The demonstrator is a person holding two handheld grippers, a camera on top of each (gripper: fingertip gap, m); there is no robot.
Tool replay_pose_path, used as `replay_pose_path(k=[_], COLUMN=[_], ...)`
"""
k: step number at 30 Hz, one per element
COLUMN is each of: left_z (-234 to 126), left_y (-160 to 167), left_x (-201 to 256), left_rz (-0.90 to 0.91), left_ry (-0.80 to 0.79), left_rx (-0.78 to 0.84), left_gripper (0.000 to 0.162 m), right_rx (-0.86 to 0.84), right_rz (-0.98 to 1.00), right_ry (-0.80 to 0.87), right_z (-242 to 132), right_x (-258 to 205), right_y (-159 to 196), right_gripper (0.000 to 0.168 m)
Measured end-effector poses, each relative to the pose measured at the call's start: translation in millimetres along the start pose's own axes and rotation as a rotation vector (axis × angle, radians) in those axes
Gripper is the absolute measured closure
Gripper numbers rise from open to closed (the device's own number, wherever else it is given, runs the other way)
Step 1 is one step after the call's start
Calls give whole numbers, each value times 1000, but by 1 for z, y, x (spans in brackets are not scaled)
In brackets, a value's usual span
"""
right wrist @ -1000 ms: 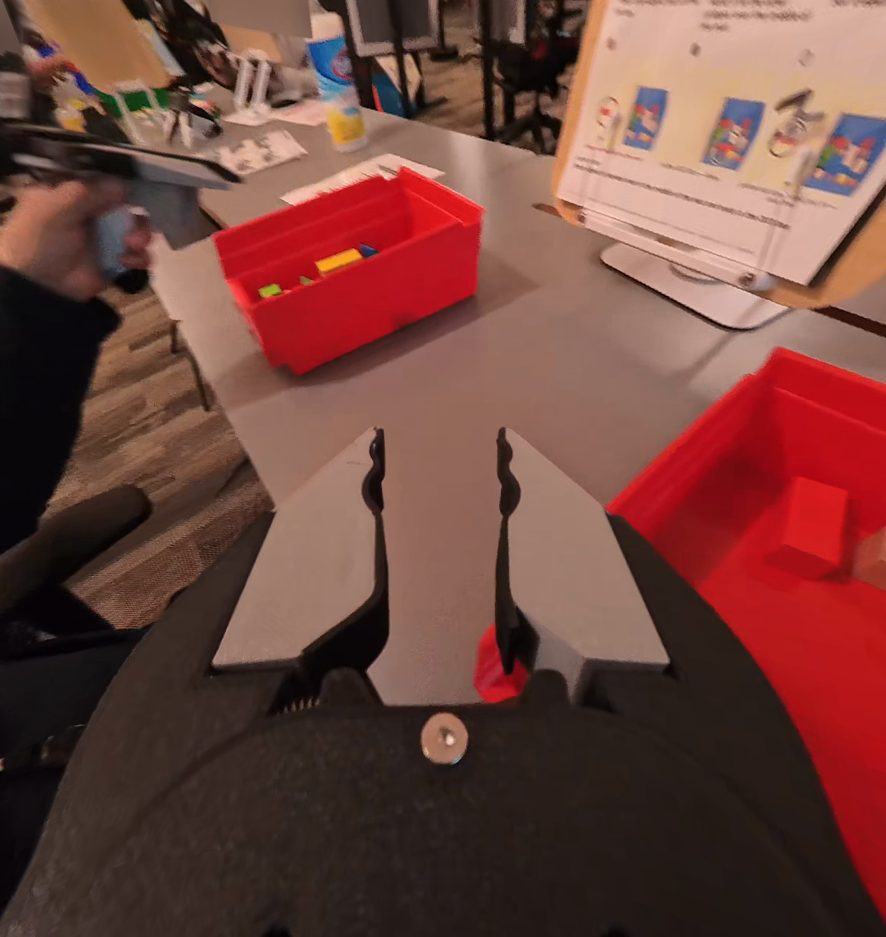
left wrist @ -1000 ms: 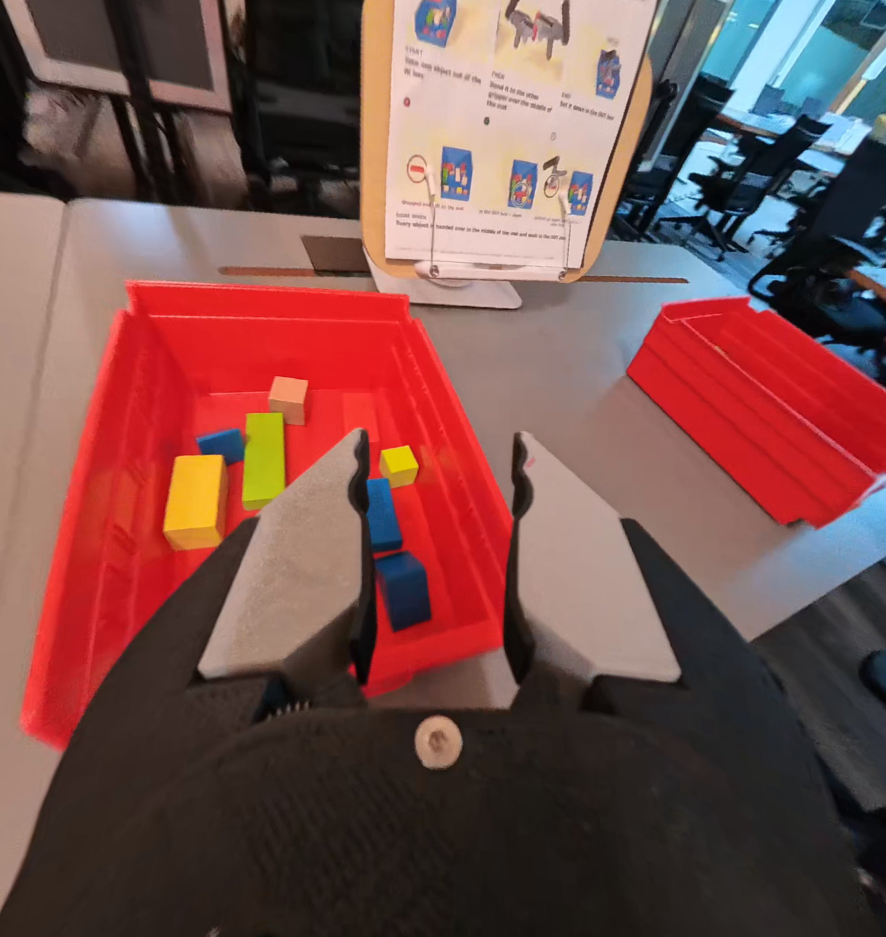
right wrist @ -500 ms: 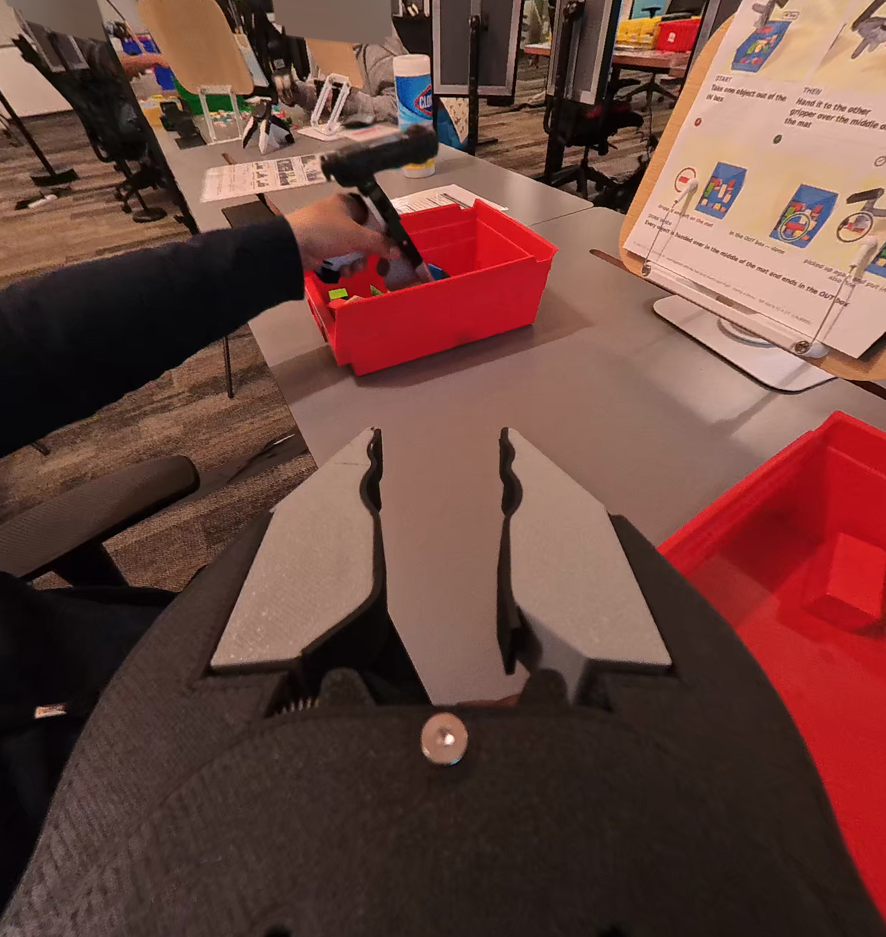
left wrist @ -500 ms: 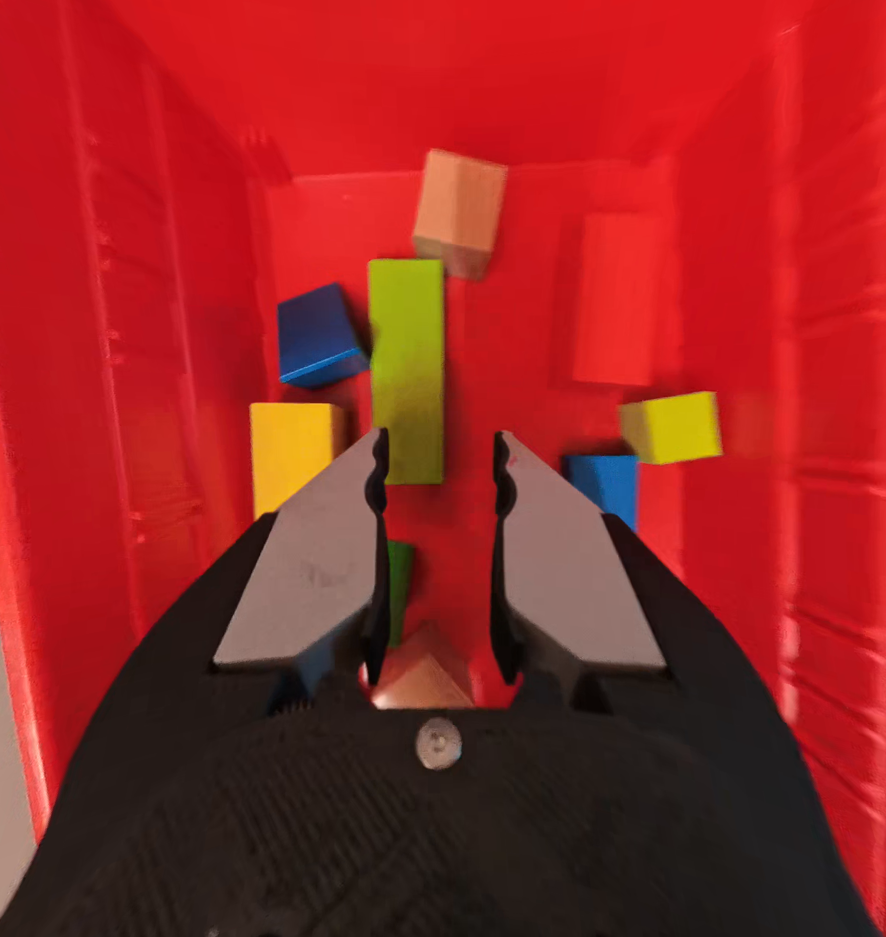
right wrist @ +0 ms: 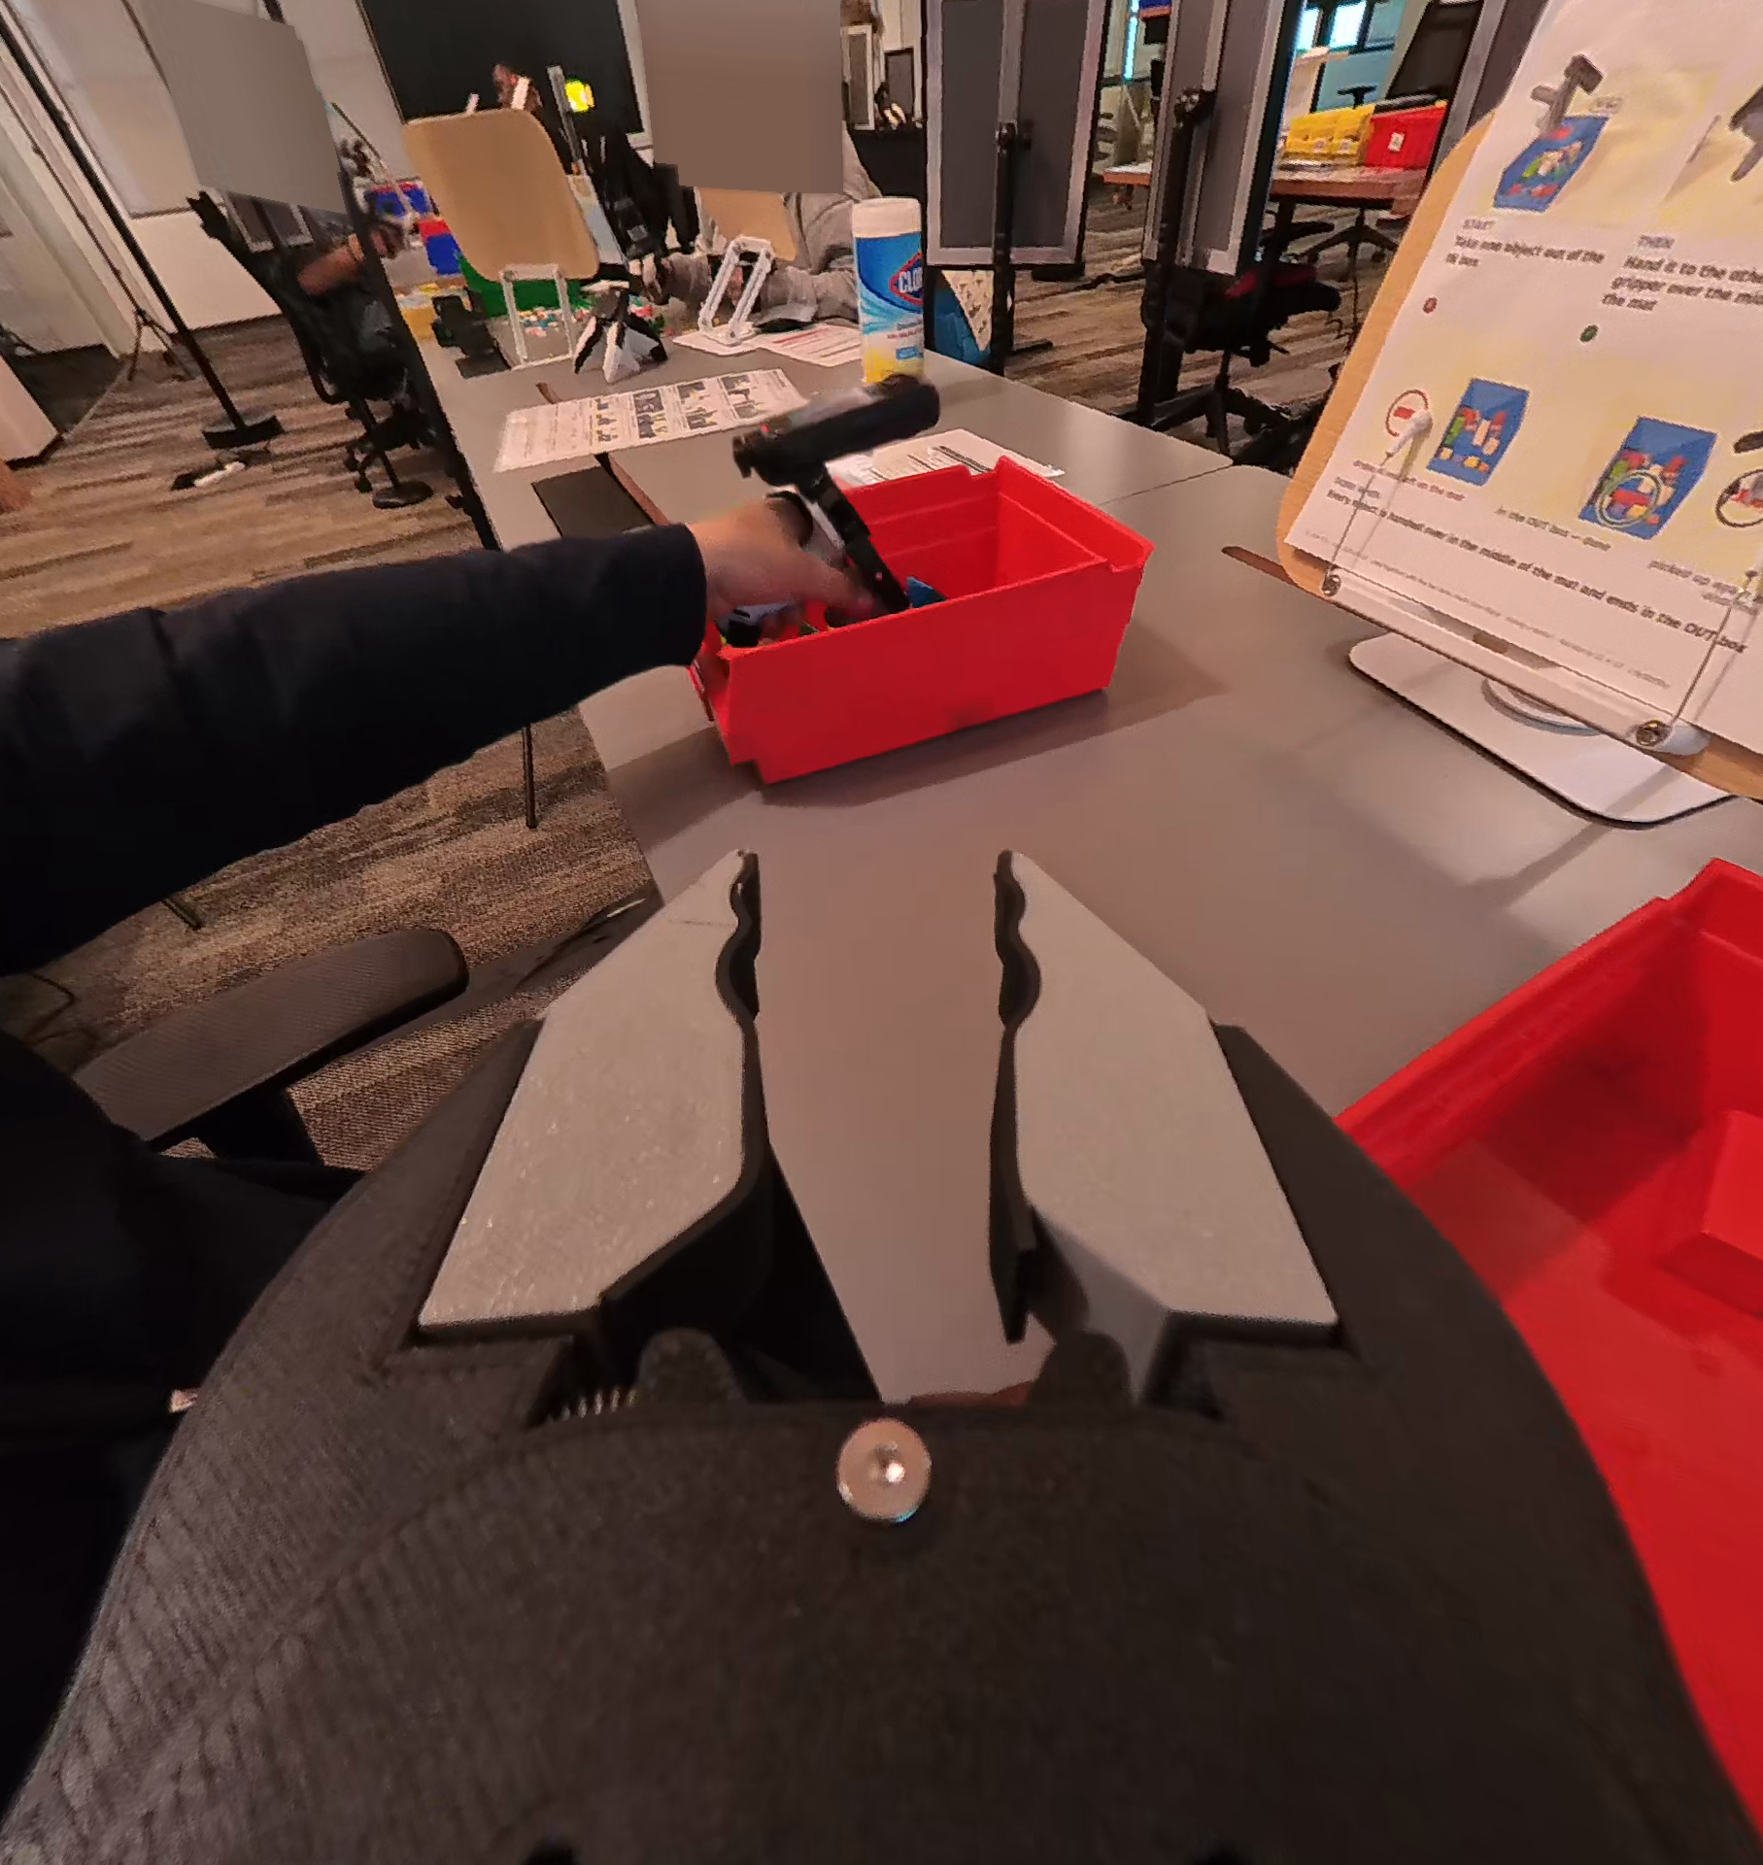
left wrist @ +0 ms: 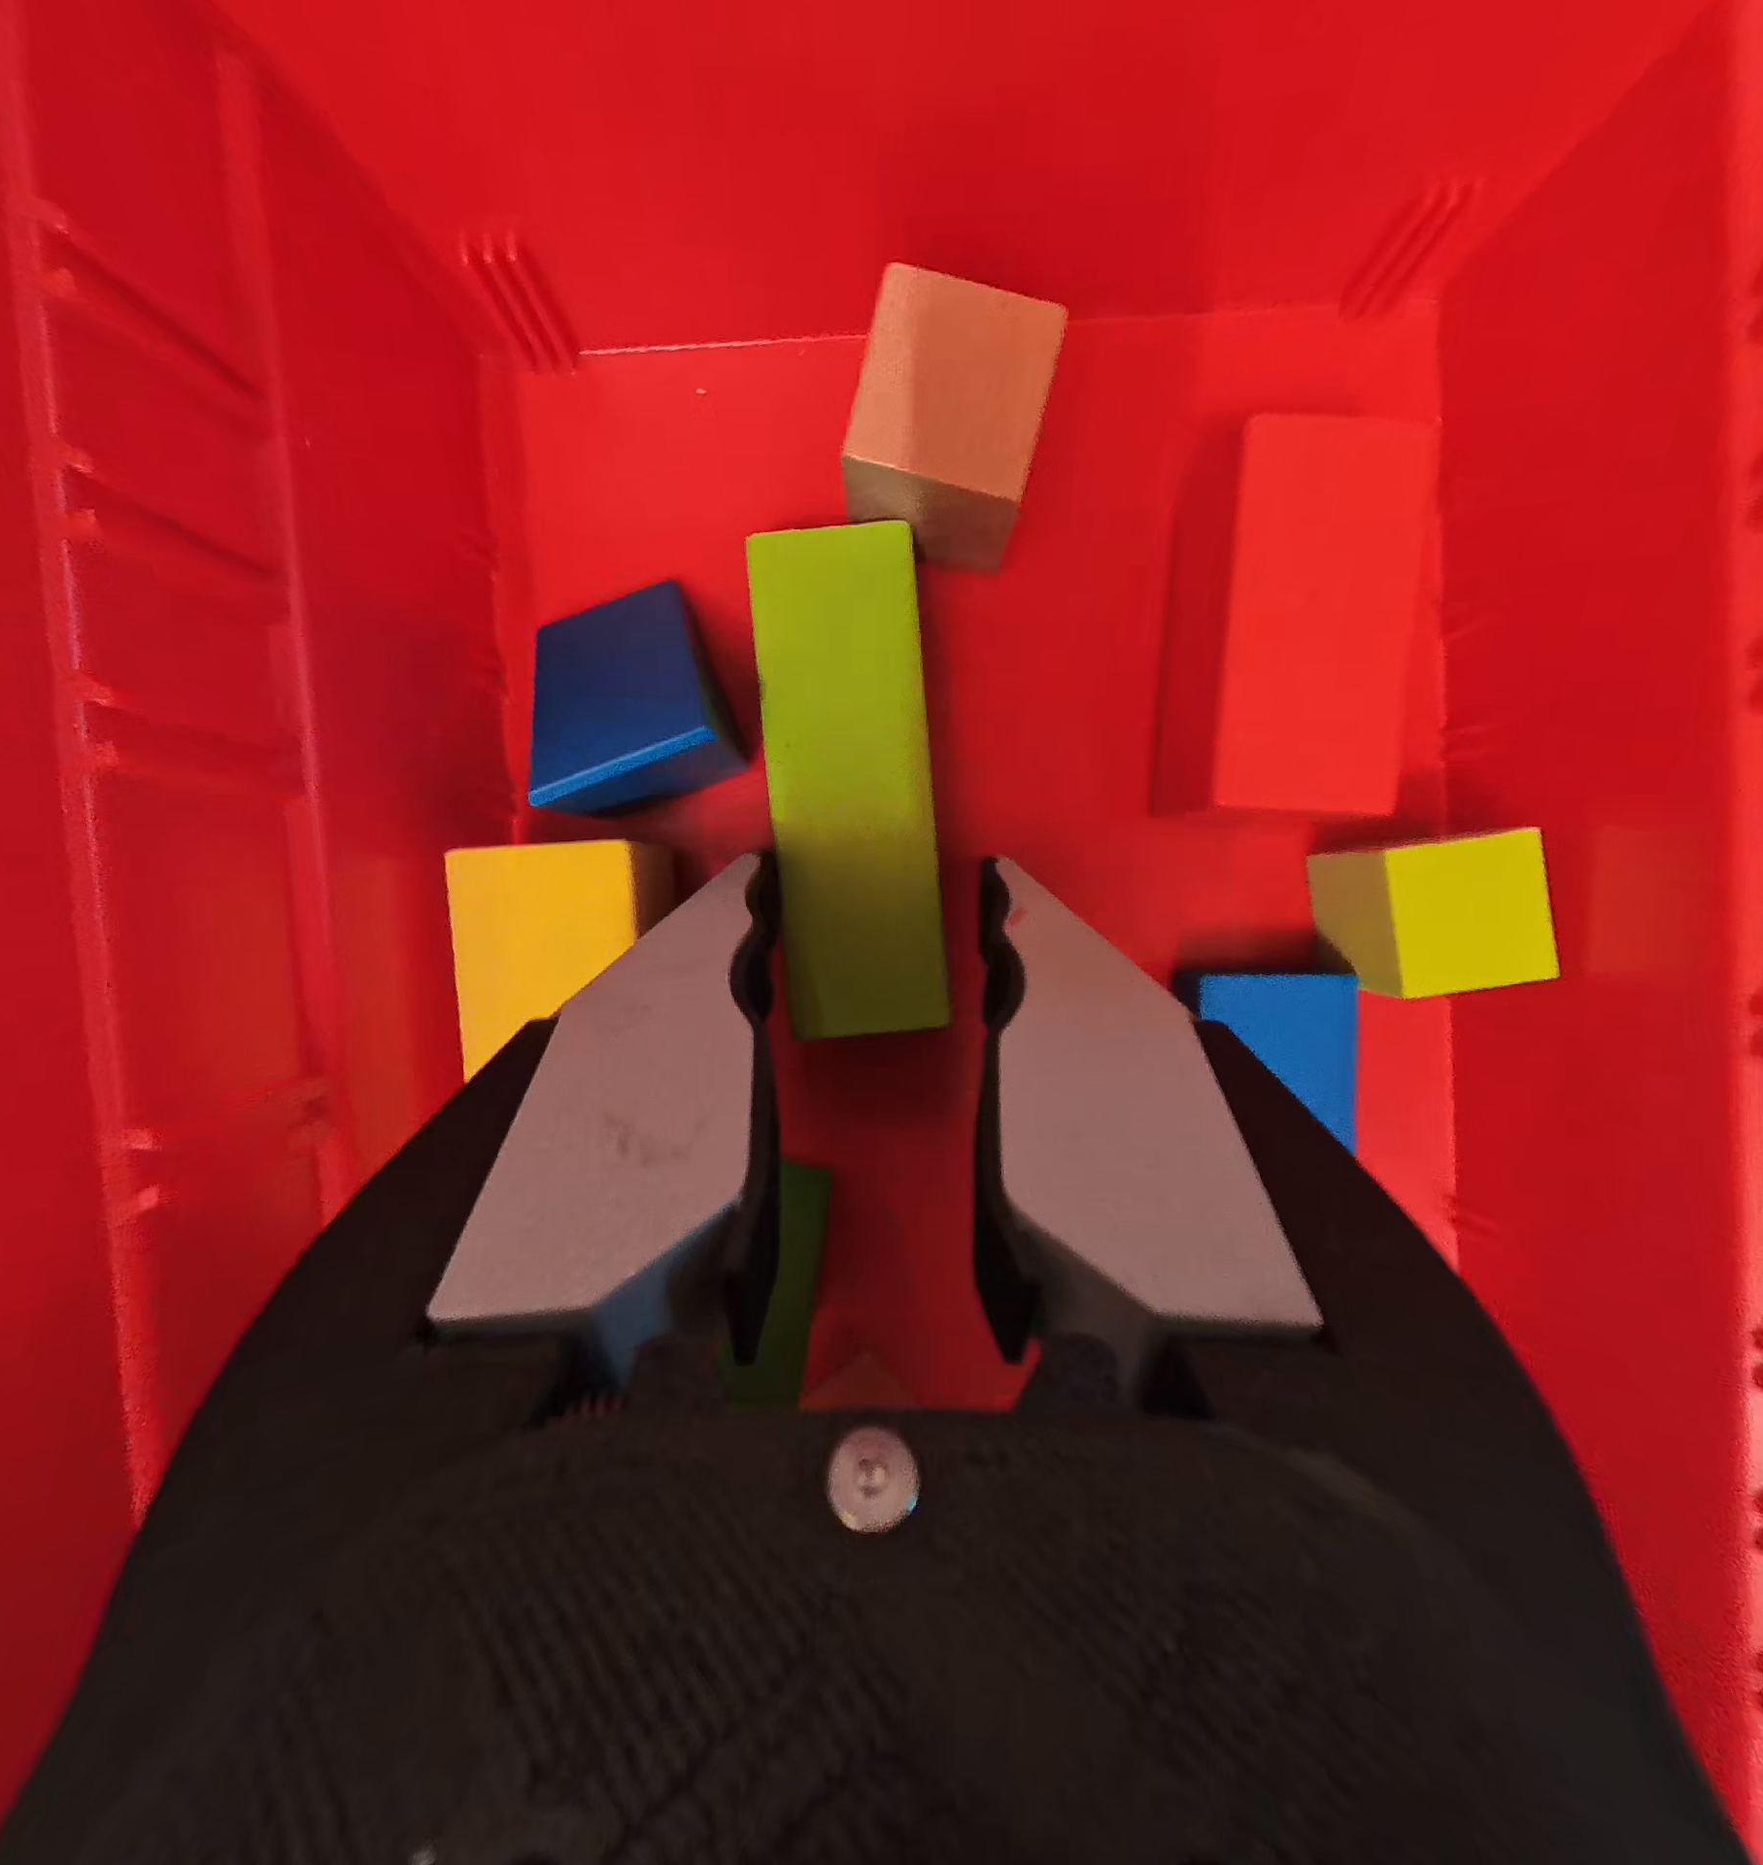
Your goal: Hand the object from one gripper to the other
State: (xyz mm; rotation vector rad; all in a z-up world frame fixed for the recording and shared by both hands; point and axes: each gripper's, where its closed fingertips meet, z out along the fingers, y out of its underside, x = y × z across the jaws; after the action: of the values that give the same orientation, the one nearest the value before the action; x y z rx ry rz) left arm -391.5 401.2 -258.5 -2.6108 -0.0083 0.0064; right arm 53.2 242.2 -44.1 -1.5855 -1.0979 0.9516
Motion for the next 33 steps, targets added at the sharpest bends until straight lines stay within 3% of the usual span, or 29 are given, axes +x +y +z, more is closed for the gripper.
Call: replay_pose_path(k=[1, 5, 9, 14, 17, 20, 24, 28, 33], left_z=[0, -3, -12, -57, -102, -157, -231, -283, -314], left_y=[0, 4, 1, -28, -43, -45, -15, 34, 75], left_x=[2, 3, -2, 6, 32, 91, 209, 312, 374], left_rz=[9, 33, 140, 249, 264, 277, 365, 449, 448], left_ry=[10, 18, -77, -158, -103, 103, 549, 975, 1324], left_rx=[11, 6, 33, 241, 436, 636, 802, 824, 774], left_gripper=[130, 131, 131, 132, 131, 131, 131, 132, 131], right_rx=[3, 13, 15, -6, -22, -24, 9, 118, 198], right_rz=[-5, -17, -10, 11, 25, 40, 55, 97, 126], right_ry=[-1, 1, 3, -7, -14, -33, -80, -173, -295], right_z=[-1, -6, -8, 0, 8, 17, 30, 38, 33], right_x=[-2, -6, -5, 0, 2, 1, -8, -26, -52], right_y=[-1, -3, -2, 4, 9, 11, 8, -7, -20], right_gripper=[124, 124, 124, 124, 124, 124, 124, 122, 116])
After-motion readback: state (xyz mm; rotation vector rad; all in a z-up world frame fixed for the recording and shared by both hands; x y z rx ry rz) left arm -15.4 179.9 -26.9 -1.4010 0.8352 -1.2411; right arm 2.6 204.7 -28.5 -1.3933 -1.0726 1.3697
